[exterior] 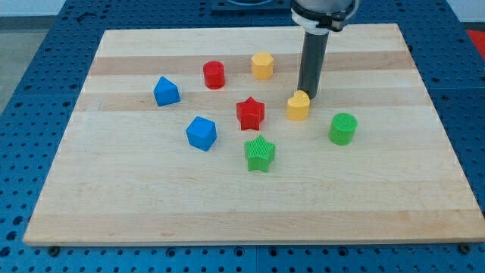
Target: Push the green circle closer to the yellow heart
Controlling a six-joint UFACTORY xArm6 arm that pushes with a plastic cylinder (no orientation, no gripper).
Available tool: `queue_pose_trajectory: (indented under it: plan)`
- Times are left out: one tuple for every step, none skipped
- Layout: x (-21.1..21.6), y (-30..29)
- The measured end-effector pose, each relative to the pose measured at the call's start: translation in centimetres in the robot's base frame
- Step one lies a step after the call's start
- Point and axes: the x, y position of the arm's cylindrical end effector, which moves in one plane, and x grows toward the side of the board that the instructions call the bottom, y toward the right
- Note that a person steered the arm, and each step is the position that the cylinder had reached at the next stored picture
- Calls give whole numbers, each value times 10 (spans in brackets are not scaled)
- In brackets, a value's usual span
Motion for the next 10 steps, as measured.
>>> queue_pose_trajectory:
  plan:
    - [26,28]
    - [61,15]
    - [85,-27]
    - [126,-13]
    - [136,21]
    - [124,30]
    - [119,51]
    - [111,65]
    - [95,54]
    - [88,41]
